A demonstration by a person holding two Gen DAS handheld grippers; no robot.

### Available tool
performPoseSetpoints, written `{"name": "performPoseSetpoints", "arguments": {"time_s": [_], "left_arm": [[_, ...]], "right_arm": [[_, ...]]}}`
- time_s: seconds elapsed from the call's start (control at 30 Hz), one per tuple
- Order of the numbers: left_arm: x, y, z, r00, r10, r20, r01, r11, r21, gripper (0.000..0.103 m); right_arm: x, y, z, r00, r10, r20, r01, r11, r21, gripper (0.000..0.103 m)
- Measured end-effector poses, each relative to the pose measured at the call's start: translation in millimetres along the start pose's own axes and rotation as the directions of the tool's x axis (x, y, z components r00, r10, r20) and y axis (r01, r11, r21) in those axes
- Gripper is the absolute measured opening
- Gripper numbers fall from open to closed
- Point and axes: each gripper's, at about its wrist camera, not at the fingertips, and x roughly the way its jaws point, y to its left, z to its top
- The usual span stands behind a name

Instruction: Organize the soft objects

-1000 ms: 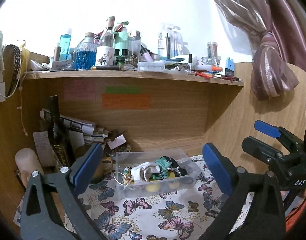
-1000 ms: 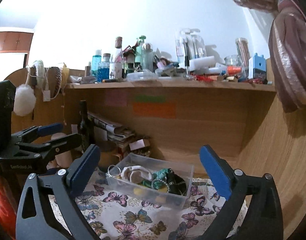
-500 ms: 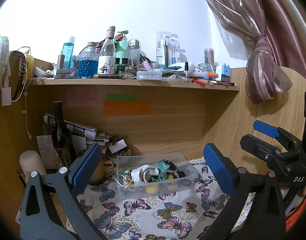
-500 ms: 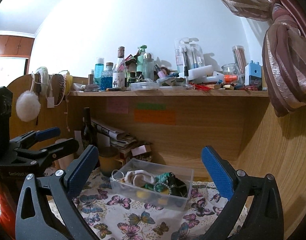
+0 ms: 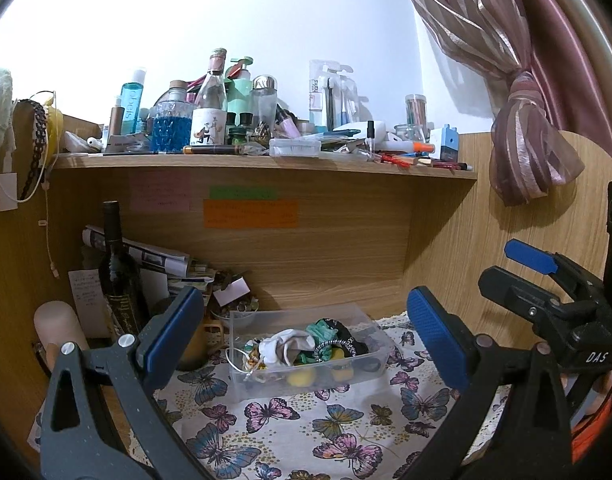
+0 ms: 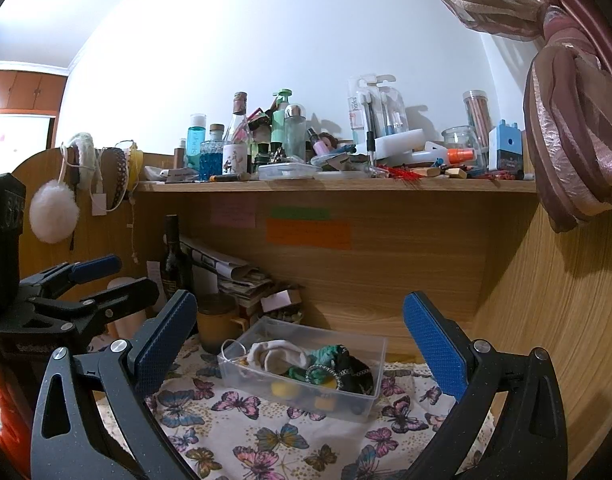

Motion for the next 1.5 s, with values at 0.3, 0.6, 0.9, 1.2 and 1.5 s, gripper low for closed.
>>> {"name": "performPoseSetpoints", "arguments": {"time_s": [0.3,0.6,0.9,1.2,1.5], "left_arm": [[2,1,-1,1.000,-0.008,-0.001,0.008,1.000,-0.001,0.103],[5,0,-3,1.000,-0.016,-0.007,0.016,1.000,0.006,0.103],[5,-1,-3,1.000,-0.016,-0.007,0.016,1.000,0.006,0.103],[8,8,-4,0.999,-0.038,-0.017,0.038,0.999,-0.007,0.103],[9,12,-5,0.999,-0.047,-0.023,0.047,0.999,-0.007,0.103]], "right_arm": [[1,-4,-1,1.000,-0.001,0.002,0.001,1.000,0.013,0.103],[1,-6,-2,1.000,0.004,-0.002,-0.004,1.000,0.017,0.103],[1,-6,-4,1.000,0.001,-0.003,-0.001,1.000,0.020,0.103],[2,-7,-5,1.000,0.003,-0.006,-0.003,1.000,0.022,0.103],[4,-2,-7,1.000,-0.005,-0.016,0.005,1.000,0.020,0.103]]}}
